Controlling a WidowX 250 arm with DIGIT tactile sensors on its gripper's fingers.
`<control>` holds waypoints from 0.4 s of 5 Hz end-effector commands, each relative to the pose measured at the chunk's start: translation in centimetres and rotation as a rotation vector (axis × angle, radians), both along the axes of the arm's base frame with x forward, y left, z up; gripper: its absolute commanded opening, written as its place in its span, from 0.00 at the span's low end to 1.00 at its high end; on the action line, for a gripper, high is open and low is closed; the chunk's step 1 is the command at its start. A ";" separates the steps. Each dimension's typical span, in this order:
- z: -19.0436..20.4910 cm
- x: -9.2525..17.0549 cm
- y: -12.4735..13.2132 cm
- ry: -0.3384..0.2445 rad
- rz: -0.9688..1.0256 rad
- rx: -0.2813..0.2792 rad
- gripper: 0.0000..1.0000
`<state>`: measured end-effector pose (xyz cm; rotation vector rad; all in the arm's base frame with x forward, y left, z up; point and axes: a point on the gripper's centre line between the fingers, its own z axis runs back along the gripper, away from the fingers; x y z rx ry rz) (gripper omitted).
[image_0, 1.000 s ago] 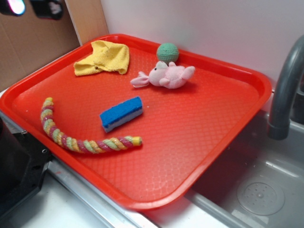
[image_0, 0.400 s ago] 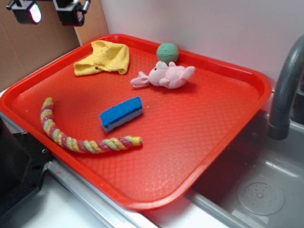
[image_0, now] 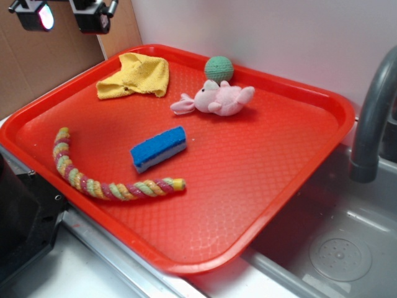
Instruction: Grab the yellow cloth.
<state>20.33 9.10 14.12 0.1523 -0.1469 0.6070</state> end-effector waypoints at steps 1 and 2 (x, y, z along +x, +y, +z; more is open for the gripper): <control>-2.9 4.3 0.7 -0.161 0.034 0.063 1.00; -5.2 6.2 1.8 -0.172 0.070 0.072 1.00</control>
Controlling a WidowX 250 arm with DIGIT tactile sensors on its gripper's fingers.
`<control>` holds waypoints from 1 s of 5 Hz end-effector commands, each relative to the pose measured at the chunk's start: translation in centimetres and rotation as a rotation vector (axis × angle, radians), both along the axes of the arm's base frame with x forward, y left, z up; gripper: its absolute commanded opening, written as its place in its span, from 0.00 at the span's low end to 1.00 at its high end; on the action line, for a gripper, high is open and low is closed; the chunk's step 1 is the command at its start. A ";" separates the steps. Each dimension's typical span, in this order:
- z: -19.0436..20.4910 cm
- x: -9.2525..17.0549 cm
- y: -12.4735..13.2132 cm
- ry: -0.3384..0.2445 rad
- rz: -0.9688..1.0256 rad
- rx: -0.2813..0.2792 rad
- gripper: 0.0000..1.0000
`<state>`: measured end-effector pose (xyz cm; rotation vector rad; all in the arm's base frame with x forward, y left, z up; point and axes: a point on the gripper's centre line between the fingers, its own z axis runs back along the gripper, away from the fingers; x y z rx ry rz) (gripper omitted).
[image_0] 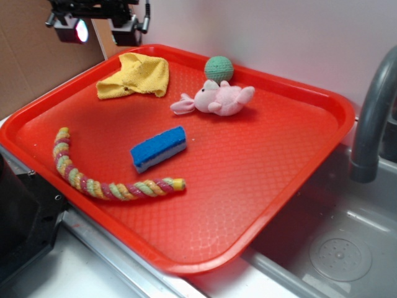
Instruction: Grab the yellow cloth.
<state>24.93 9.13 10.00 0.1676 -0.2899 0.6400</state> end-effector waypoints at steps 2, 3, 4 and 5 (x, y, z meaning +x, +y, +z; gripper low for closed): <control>-3.2 3.3 3.4 0.018 0.082 0.001 1.00; -3.5 3.9 3.6 0.021 0.077 0.000 1.00; -3.7 4.3 4.0 0.019 0.076 -0.001 1.00; -4.6 4.5 4.1 0.014 0.068 -0.024 1.00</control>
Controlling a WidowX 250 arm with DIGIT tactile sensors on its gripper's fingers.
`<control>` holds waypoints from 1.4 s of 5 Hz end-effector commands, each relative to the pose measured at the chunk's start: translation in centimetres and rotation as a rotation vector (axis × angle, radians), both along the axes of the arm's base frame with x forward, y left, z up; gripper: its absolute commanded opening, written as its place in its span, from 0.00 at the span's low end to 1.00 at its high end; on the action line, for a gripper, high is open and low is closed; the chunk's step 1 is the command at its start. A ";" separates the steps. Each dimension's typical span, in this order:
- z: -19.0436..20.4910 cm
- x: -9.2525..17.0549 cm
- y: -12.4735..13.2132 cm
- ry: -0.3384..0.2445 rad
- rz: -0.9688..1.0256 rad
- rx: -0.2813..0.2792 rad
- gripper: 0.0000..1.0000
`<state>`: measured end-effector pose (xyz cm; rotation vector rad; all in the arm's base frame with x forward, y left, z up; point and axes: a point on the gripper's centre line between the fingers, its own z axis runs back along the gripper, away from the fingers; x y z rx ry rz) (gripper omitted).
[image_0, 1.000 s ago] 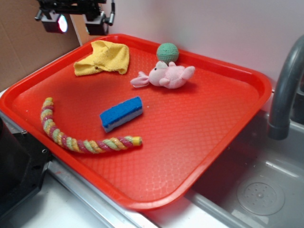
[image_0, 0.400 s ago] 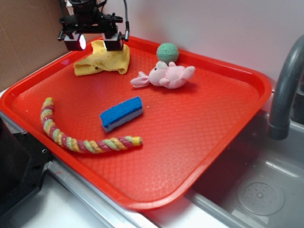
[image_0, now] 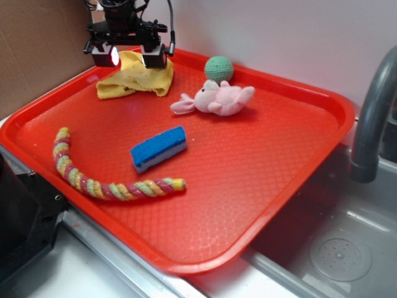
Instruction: Grab the yellow cloth.
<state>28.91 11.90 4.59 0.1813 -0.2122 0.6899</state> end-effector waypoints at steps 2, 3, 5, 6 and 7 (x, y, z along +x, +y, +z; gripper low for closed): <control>1.0 2.3 -1.0 -0.113 -0.210 -0.015 1.00; 3.0 1.2 -2.8 -0.112 -0.284 0.015 1.00; 4.6 2.1 -2.2 -0.109 -0.256 -0.007 1.00; 2.8 3.3 -2.2 -0.094 -0.268 -0.028 1.00; 1.4 3.3 -2.5 -0.099 -0.290 -0.032 1.00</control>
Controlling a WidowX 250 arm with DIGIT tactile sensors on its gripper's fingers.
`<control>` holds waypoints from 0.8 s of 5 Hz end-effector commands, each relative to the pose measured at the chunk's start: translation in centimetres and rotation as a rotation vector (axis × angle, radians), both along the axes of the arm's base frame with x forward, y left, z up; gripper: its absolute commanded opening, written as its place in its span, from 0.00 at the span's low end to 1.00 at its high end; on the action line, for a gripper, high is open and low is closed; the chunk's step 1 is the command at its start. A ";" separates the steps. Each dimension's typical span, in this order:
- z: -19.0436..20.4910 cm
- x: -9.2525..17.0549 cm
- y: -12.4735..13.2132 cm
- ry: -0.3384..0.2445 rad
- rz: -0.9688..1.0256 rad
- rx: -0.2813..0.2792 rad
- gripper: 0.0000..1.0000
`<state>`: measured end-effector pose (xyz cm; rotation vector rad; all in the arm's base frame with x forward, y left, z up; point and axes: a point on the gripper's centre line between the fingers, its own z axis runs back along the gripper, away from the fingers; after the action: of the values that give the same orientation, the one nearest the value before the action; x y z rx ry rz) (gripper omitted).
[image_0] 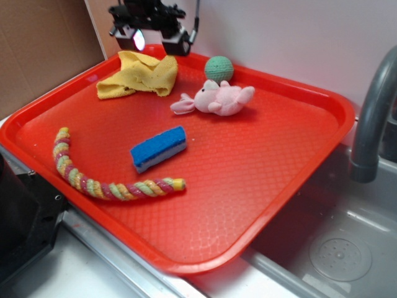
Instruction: Grab the yellow cloth.
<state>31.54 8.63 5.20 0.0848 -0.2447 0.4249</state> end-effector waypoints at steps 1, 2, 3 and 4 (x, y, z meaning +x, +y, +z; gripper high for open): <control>0.4 0.7 1.1 -0.065 -0.004 0.006 1.00; -0.3 0.5 1.2 -0.047 0.001 0.008 1.00; -0.7 0.4 1.5 -0.020 0.015 0.004 1.00; -1.3 0.1 1.7 0.007 0.034 0.005 1.00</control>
<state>31.18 9.19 2.07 0.0903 -0.1828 0.4389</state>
